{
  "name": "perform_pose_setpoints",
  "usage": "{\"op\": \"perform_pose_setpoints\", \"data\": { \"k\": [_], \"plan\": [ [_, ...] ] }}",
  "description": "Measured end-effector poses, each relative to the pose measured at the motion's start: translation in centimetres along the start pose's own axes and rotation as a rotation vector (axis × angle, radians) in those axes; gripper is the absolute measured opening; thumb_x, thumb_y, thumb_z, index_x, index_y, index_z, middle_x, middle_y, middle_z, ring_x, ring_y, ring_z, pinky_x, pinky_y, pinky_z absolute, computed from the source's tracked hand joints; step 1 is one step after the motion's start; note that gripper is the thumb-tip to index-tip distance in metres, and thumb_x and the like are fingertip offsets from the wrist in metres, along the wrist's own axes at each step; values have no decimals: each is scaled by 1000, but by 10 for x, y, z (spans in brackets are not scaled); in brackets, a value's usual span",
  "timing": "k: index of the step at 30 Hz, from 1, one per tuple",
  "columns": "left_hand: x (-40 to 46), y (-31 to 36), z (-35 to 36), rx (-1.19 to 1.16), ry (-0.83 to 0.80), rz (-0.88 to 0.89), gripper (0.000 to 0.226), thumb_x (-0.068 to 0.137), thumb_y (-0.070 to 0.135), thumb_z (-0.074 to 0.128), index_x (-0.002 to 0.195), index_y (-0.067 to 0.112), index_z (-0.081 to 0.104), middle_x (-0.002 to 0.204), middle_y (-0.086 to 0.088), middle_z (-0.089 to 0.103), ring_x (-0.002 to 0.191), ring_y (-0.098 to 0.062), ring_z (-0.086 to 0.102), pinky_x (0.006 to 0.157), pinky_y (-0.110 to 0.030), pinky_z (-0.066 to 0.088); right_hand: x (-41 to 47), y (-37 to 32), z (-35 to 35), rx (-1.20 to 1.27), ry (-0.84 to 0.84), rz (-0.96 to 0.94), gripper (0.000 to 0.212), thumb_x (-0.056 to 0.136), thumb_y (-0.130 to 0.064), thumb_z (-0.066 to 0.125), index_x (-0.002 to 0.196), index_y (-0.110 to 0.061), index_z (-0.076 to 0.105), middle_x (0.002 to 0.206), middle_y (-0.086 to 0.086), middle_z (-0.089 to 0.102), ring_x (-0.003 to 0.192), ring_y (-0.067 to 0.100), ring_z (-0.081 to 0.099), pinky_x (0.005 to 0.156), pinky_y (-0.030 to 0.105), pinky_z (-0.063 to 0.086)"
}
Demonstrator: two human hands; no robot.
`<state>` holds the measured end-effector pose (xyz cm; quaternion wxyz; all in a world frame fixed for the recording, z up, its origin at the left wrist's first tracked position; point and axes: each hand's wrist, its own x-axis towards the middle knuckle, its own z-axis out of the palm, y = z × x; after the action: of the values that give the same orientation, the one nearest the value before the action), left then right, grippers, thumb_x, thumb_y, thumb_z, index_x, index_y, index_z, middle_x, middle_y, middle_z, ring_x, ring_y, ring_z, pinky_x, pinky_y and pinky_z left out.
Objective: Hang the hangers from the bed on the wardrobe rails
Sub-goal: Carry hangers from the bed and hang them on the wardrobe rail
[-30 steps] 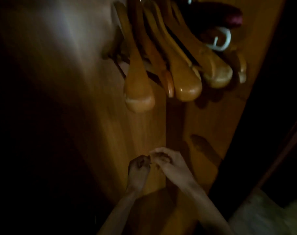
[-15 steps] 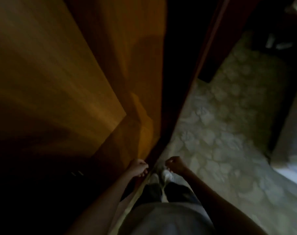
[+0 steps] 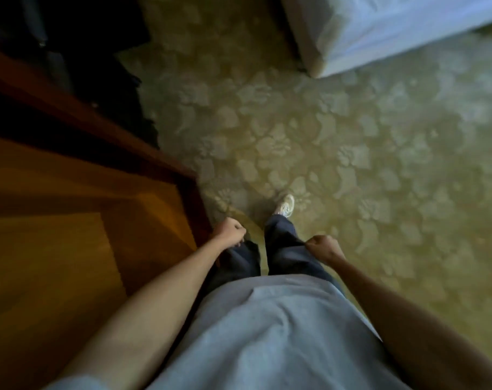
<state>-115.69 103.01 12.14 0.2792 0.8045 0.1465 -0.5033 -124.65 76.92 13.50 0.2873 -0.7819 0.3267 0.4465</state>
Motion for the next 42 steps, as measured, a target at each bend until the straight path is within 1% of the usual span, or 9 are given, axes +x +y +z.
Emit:
{"op": "perform_pose_setpoints", "data": {
  "k": [5,12,16,19,23,30,35,37,42],
  "plan": [
    [22,98,42,231,-136,93,20,94,15,59,78,12,71,70,-6,75,61,-19,68,65,-33,60,-16,110,0,382,76,235,23,90,-20,60,88,-5,77,88,12,75,86,29,70,77,37,55],
    [34,244,105,525,-209,254,17,98,18,58,90,13,72,77,-4,76,62,-14,66,54,-24,51,-20,223,8,723,48,491,26,92,-22,60,88,-2,77,83,17,76,65,23,64,73,41,59],
    [44,298,115,600,-167,280,19,98,18,57,88,14,72,74,-1,74,58,-11,65,49,-21,48,6,239,-26,785,22,496,30,92,-19,59,82,3,76,88,22,76,62,22,60,63,34,54],
    [56,322,109,616,-126,248,23,96,15,58,78,14,72,73,-6,75,58,-16,66,50,-22,49,39,228,-82,808,30,408,29,90,-18,59,80,4,75,85,21,76,63,23,61,60,32,51],
    [75,344,95,579,-61,191,22,100,17,57,85,10,72,70,-6,72,52,-14,61,42,-19,44,85,191,-187,816,98,247,27,92,-21,59,78,-3,74,74,10,72,64,20,64,61,30,53],
    [132,401,79,524,5,37,26,100,13,57,77,9,69,73,-10,72,54,-19,63,45,-23,47,171,157,-381,727,195,18,23,90,-24,59,83,-8,74,76,5,69,68,18,63,70,36,58],
    [159,514,98,516,-22,16,26,96,10,56,76,4,71,68,-10,68,48,-18,59,42,-21,46,210,194,-490,664,192,89,25,89,-23,59,86,-5,76,84,11,77,67,19,66,67,34,58],
    [170,579,119,503,-43,66,26,95,10,58,71,7,69,67,-10,69,46,-16,58,46,-26,50,218,221,-530,671,218,135,24,91,-22,58,89,-5,76,85,11,77,66,18,66,64,29,56],
    [179,761,192,487,-132,235,20,97,12,58,83,7,71,64,-4,69,46,-12,58,37,-18,43,230,304,-600,700,247,287,26,93,-22,59,84,-5,76,82,10,76,64,19,65,59,26,53]
  ]
}}
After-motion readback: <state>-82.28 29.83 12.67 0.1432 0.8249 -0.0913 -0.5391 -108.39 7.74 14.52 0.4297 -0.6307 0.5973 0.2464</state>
